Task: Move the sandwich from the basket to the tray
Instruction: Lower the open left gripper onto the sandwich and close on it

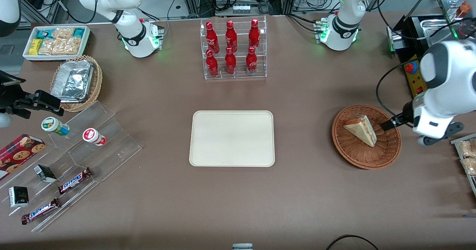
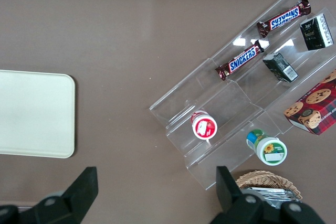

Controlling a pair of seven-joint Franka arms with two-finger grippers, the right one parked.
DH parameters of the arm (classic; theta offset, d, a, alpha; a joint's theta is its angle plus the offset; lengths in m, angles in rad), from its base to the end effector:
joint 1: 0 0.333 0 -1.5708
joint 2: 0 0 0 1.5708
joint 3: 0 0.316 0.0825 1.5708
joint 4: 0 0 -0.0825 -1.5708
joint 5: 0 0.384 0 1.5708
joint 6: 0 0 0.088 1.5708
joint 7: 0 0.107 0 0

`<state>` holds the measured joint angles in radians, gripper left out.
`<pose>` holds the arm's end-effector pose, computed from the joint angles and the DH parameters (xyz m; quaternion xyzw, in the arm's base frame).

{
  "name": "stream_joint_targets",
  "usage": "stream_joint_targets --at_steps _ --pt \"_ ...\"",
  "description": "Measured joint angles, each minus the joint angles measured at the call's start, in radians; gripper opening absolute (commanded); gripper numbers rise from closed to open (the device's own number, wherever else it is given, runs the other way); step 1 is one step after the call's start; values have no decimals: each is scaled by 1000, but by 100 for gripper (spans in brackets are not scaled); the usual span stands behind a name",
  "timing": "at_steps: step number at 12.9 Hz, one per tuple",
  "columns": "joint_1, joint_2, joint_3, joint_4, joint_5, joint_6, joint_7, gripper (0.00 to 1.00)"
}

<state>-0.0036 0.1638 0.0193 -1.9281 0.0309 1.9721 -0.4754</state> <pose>0.5815 0.0108 0.3950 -0.9698 -0.2359 0.0548 0.0286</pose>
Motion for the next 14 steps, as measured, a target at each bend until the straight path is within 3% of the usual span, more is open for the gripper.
stream_joint_targets --at_steps 6,12,13,14 --pt "0 35 0 -258 -4 360 -261 100" --pt "0 141 0 -287 -35 496 -325 99" --pt "0 164 0 -287 -36 505 -329 97" --pt "0 182 0 -287 -36 508 -335 87"
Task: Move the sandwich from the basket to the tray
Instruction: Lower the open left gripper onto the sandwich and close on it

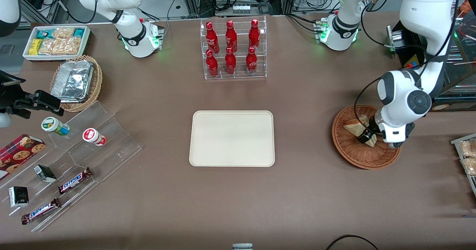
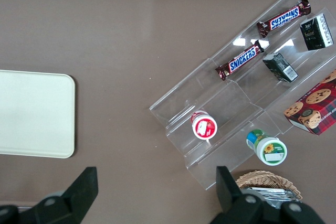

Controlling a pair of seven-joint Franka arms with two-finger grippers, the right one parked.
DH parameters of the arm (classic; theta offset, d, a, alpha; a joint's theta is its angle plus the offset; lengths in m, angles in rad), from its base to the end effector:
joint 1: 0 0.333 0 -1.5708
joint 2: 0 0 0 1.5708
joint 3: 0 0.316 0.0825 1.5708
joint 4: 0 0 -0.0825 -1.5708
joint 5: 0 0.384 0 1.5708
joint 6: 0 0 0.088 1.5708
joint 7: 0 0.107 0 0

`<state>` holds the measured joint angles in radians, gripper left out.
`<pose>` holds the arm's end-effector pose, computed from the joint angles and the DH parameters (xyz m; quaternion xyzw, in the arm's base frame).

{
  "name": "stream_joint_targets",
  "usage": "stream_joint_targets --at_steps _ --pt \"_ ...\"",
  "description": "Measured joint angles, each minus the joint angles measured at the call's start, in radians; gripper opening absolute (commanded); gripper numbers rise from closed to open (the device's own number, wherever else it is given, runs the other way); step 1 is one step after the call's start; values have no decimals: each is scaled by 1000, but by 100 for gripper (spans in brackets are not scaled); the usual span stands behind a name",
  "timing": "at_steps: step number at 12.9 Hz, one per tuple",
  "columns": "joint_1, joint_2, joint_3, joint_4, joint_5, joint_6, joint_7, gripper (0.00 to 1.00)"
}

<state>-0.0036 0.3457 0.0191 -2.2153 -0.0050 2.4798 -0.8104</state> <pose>0.5433 0.0086 0.2128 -0.9145 -0.4024 0.0367 0.0174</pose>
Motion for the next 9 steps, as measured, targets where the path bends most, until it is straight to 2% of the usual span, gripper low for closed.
stream_joint_targets --at_steps 3,5,6,9 --pt "0 14 0 0 0 0 -7 55" --pt "0 13 0 4 0 -4 -7 25" --pt "0 10 0 10 0 -17 -7 20" --pt "0 -16 0 69 0 -122 -7 20"
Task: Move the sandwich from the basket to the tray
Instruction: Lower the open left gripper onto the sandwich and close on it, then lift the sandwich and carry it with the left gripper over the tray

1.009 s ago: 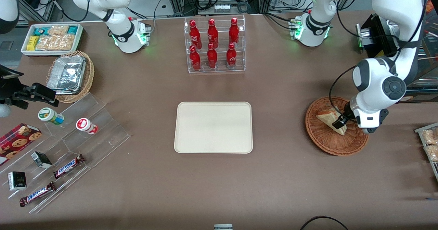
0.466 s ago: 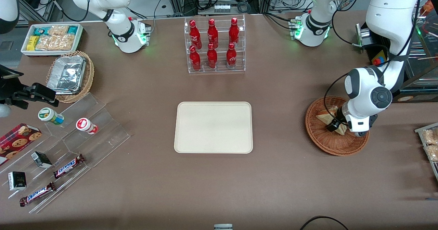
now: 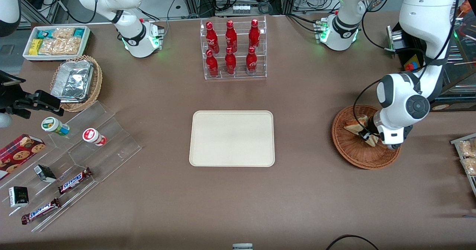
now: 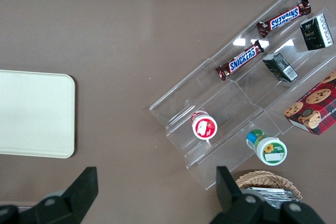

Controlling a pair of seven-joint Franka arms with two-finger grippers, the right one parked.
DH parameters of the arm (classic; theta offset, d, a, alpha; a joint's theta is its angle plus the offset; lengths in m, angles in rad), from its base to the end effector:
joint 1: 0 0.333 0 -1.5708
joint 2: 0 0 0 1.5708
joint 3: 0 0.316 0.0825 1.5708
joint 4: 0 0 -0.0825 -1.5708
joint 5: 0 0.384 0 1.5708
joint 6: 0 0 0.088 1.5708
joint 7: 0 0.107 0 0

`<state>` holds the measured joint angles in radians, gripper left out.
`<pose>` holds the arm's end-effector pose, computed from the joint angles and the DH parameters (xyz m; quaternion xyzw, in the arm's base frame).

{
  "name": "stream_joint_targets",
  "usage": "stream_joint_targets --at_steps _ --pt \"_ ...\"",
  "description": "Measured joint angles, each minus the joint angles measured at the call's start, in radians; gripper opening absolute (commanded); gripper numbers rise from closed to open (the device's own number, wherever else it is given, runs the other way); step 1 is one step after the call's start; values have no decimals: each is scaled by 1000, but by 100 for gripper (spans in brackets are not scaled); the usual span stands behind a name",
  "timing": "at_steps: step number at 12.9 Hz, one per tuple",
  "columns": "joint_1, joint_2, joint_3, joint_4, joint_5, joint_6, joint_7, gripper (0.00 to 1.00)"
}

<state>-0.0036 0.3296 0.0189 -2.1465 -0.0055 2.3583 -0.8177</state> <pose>0.5571 0.0085 0.2376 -0.9122 -0.4054 0.0537 0.0241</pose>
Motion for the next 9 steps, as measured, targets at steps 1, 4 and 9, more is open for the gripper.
stream_joint_targets --at_steps 1,4,9 --pt "-1 -13 -1 52 0 -84 0 20" --pt "-20 -32 -30 242 -1 -271 0 22" --pt "-90 44 -123 375 -32 -290 0 22"
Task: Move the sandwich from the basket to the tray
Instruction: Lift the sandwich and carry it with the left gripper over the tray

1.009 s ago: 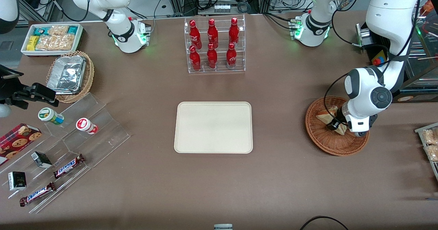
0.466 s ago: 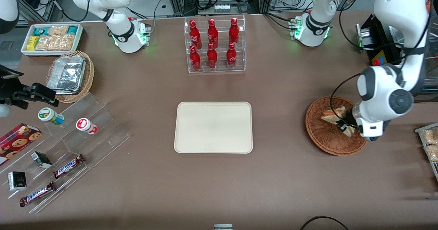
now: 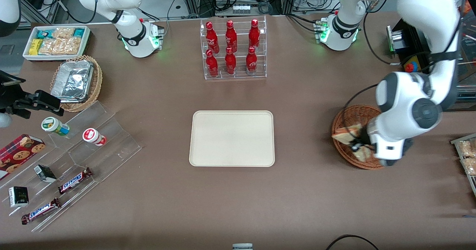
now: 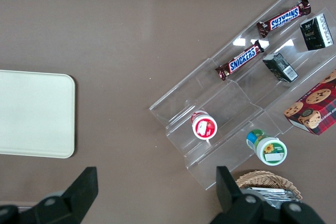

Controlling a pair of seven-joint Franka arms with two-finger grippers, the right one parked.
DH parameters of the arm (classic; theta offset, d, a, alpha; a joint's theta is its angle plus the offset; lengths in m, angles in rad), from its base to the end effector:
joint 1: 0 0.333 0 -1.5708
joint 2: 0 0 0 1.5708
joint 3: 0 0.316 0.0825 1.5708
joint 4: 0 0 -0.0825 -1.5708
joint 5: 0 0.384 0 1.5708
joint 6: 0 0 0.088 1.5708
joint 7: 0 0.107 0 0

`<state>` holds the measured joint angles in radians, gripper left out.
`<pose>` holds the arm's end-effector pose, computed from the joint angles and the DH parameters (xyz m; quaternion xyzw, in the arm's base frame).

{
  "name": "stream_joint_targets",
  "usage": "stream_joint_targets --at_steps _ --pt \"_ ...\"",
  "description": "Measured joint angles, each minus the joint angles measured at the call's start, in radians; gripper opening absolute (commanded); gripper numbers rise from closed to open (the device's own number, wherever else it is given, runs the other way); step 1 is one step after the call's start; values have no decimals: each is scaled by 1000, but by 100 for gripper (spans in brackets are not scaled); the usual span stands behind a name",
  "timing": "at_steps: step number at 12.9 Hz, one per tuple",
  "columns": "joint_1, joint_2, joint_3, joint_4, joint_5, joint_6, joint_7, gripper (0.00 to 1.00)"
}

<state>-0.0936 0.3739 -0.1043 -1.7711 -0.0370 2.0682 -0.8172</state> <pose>0.6271 -0.1226 0.3456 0.9474 0.3160 -0.0498 0.0124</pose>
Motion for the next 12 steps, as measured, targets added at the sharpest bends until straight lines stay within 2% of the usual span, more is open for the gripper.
stream_joint_targets --at_steps 4,7,12 --pt "-158 86 -16 97 0 1 18 24" --pt "-281 182 -18 189 0 1 151 25" --pt "-440 342 -18 257 0 16 216 27"
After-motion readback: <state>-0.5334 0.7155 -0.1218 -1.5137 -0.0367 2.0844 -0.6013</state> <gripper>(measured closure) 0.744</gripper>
